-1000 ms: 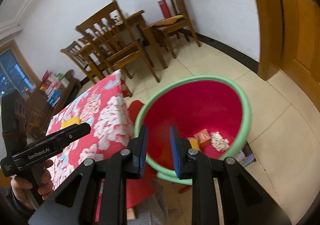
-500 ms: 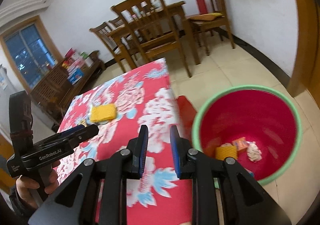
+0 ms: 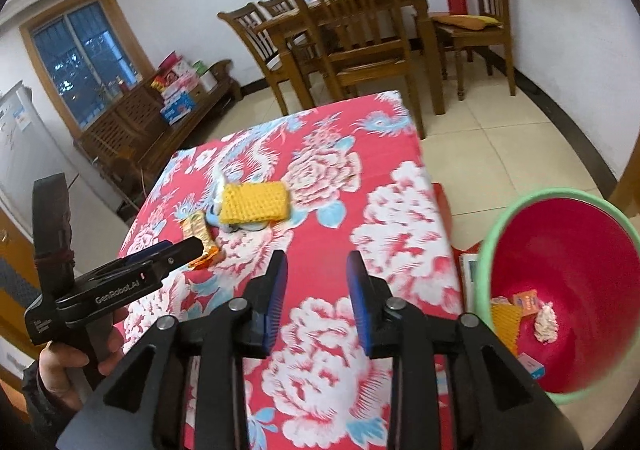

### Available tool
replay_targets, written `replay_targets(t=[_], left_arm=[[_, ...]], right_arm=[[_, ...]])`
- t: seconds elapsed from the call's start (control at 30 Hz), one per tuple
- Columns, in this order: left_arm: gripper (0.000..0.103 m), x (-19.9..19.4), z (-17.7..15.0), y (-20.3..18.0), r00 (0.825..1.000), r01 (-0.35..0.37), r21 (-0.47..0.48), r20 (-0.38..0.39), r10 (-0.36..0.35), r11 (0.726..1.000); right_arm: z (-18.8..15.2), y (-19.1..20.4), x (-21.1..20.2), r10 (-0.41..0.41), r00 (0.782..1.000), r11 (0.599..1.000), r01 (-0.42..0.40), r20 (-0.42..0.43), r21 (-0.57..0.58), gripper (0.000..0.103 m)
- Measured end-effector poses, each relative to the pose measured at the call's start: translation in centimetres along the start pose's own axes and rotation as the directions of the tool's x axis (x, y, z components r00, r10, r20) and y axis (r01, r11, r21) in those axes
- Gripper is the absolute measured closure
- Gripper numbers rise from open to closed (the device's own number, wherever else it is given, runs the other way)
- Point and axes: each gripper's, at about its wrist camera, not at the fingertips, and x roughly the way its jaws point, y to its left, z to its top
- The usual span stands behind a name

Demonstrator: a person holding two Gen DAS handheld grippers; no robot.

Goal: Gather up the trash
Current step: 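Move both open tools back over the table, then grasp the clear cracker bag with left tool while right tool reaches the second yellow mesh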

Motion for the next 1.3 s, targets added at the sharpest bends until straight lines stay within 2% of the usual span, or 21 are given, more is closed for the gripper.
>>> replay_targets(t=[0.2,0.4,0.67,0.8,0.93,1.07,1.3], left_arm=[[0.036,1.4,0.4,2.9,0.998,-0.061,-0.069,-0.014,0.061,0.996],[0.036,3.1,0.7,4.3,0.997,-0.068,-0.118,-0.043,0.064,0.991],[0.037,4.7,1.4,5.2,0.997,-0.068,-0.156,-0.044,0.062,0.985],[0.053,5.2,1.4,5.4,0.998,-0.057,-0.157,-0.035,0.052,0.986],[0.055,5.2,1.4,5.2,0.998,-0.060,-0.132,-0.028,0.057,0.989],[0.057,4.7,1.3,5.6,0.999,-0.038,-0.150,-0.017,0.035,0.988],[0.057,2.8,1.3,6.7,0.998,-0.040,-0.166,0.031,0.046,0.985]], right_arm=[[1.3,2.2,2.8,0.021,0.999,0.999,-0.022,-0.036,-0.037,0.070],[2.4,3.7,5.7,0.031,0.998,0.998,-0.034,-0.063,-0.051,0.070],[3.0,3.9,8.1,0.021,0.995,0.999,-0.025,-0.093,-0.045,0.070],[3.1,3.9,8.9,0.022,0.995,0.999,-0.026,-0.101,-0.038,0.070],[3.1,4.1,9.6,0.028,0.993,0.999,-0.033,-0.111,-0.037,0.070],[3.3,4.5,10.6,0.035,0.992,0.999,-0.038,-0.118,-0.022,0.070],[4.2,5.2,12.8,0.035,0.992,0.999,-0.036,-0.125,-0.008,0.070]])
